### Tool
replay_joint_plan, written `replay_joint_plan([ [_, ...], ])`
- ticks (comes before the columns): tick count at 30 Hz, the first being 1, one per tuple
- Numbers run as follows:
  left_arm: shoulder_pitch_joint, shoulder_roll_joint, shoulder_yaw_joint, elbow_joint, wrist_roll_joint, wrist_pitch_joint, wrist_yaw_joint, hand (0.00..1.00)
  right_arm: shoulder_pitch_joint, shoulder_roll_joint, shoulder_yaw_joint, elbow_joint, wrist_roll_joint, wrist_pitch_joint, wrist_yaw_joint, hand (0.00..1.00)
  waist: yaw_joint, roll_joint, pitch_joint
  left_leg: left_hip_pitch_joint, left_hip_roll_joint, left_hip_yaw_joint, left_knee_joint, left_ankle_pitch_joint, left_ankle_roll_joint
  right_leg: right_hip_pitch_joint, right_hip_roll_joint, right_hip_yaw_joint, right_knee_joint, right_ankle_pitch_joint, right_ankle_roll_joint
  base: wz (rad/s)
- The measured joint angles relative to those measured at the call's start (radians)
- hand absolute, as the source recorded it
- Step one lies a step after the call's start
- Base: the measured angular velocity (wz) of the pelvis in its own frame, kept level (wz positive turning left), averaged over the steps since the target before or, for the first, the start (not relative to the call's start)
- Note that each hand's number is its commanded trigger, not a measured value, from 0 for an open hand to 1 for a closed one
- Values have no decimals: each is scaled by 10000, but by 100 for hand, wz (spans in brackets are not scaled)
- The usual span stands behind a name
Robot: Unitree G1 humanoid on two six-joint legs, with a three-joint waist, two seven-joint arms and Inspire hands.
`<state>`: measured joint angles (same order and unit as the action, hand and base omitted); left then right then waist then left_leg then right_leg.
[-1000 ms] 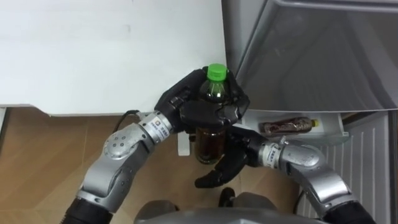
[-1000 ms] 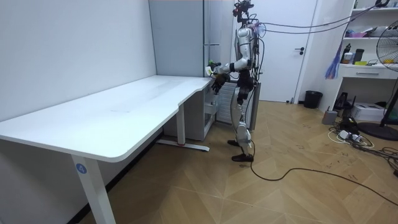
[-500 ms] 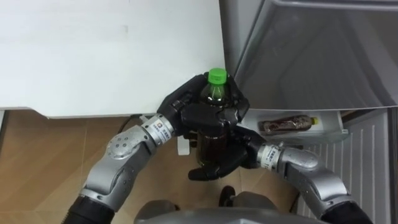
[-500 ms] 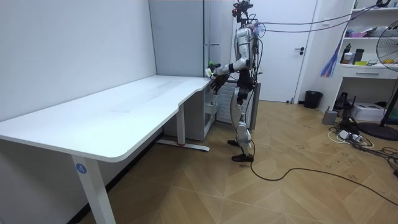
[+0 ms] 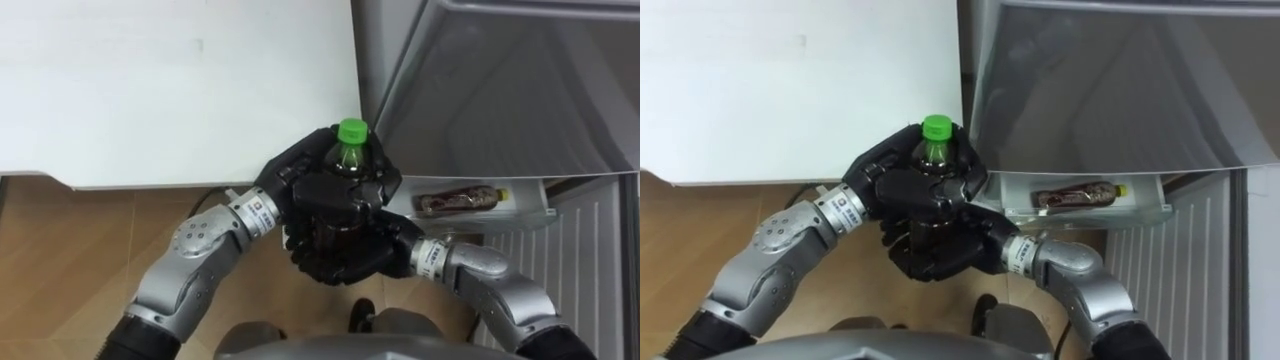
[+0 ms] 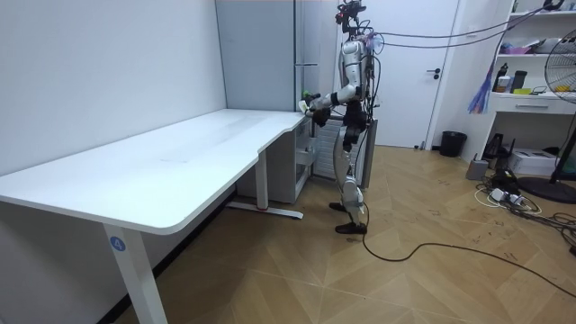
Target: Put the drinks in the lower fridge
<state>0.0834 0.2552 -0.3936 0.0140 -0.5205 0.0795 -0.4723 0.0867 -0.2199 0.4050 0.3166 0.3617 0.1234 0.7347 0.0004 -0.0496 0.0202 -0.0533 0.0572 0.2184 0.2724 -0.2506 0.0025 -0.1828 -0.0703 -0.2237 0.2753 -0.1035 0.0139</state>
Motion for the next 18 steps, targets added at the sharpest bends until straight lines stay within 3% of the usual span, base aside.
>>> replay_joint_plan([
  [7, -13, -8, 2, 0, -350, 33, 26, 100, 11, -73, 47, -1, 279, -38, -23, 100, -69, 52, -11, -45, -3, 1, 1, -1, -1, -46, 26, 10, -1, 5, -8, 0],
  [8, -13, -8, 2, 0, -351, 33, 26, 77, 11, -73, 47, -1, 279, -38, -23, 100, -73, 65, -11, -49, -3, 0, 1, -1, -1, -47, 27, 11, -1, 6, -9, 0],
  [9, -13, -8, 0, 0, -357, 33, 29, 0, 12, -82, 55, -1, 284, -38, -23, 100, -97, 94, -13, -50, -4, -1, 1, -1, -1, -47, 26, 11, -2, 6, -9, 0],
  [18, -26, -2, -12, -2, -347, -90, 116, 0, 15, -206, 106, -3, 471, -56, -29, 100, -221, 186, -23, -42, 0, 70, 15, 0, -1, -81, 21, 41, 45, 7, -11, -1],
])
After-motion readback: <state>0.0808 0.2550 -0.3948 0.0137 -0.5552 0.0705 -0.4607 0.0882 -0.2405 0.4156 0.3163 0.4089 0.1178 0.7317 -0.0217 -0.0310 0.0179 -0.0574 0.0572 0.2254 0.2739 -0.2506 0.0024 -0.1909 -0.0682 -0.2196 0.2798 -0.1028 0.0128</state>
